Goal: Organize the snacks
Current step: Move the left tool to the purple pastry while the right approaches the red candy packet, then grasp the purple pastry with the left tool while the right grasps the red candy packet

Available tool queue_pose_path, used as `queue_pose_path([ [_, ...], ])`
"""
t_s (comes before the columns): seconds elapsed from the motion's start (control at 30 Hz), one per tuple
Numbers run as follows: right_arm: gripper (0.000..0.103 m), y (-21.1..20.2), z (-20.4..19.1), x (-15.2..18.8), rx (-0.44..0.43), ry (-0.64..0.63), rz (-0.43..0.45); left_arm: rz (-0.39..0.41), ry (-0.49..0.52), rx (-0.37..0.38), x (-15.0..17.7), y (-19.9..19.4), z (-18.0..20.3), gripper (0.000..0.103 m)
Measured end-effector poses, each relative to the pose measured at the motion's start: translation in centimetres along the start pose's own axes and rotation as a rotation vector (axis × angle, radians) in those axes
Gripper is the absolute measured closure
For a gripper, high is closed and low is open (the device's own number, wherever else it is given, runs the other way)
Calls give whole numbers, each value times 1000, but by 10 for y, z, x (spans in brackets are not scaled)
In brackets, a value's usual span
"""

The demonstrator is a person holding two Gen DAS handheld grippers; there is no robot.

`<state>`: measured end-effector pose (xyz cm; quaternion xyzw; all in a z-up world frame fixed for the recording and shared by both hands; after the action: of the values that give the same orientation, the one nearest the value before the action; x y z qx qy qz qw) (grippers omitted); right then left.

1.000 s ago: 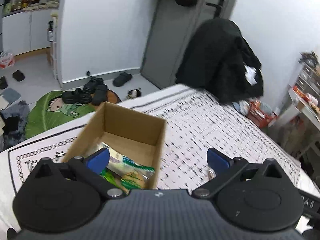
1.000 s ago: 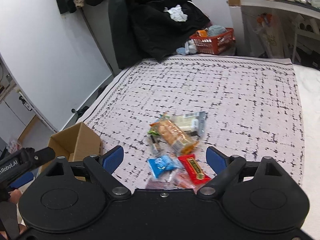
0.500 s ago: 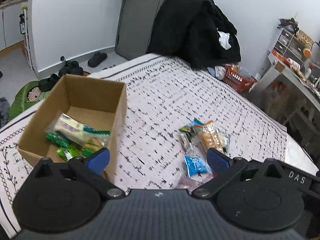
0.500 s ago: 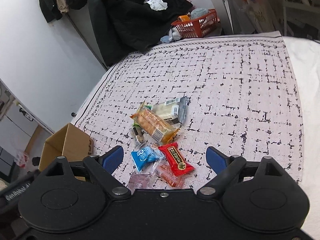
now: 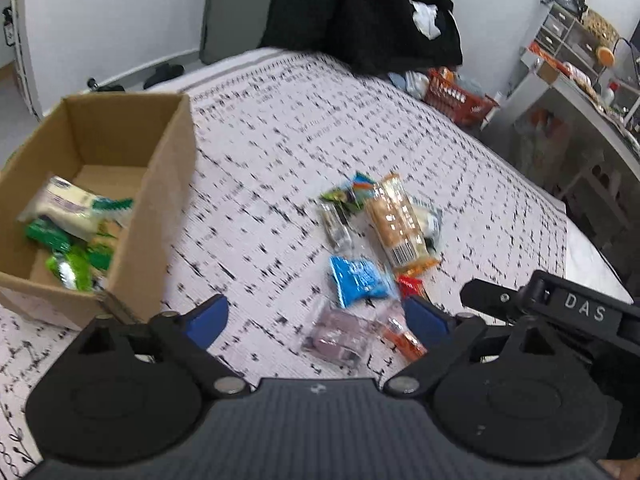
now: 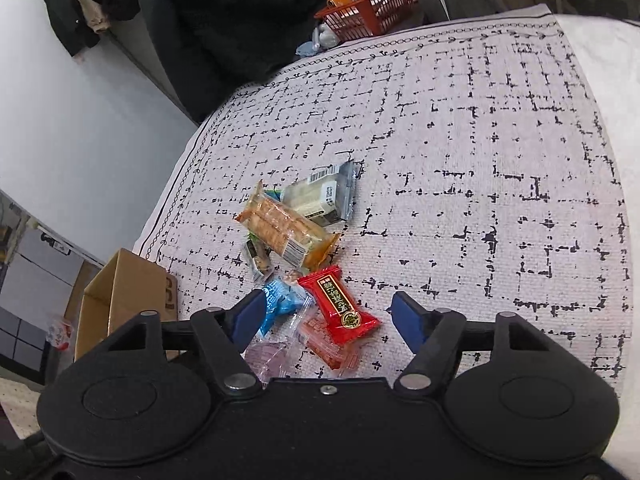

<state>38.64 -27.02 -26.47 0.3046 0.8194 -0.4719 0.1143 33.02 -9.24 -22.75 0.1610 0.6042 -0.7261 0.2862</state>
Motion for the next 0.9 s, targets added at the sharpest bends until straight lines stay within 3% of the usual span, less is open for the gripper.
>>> queue_pose_path([
  [0.53,41,46,-1,7,56,-85,-104,-79,20,-20,20,59,6,28],
  [0.77,43,54,-7,7,104,-155,-112,-97,1,17,19,65,7,50],
  [0.83,50,54,-8,7,107,-166,-110,-104,-11,20,19,65,7,53],
  [0.9,70,56,-8,9,105,-170,-121,-103,-20,19,17,61,6,57],
])
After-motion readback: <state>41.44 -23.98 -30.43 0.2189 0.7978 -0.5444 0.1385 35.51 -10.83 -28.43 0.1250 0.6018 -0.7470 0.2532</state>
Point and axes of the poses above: each gripper's, at about its wrist camera, not at the fingertips, and y roughly the way its jaws point, z to its right, x to its underside, the point moved 8 cm from there along y, roughly the way its jaws point, and after that the axes turned 2 degrees about -x, right-handed, at the moved point
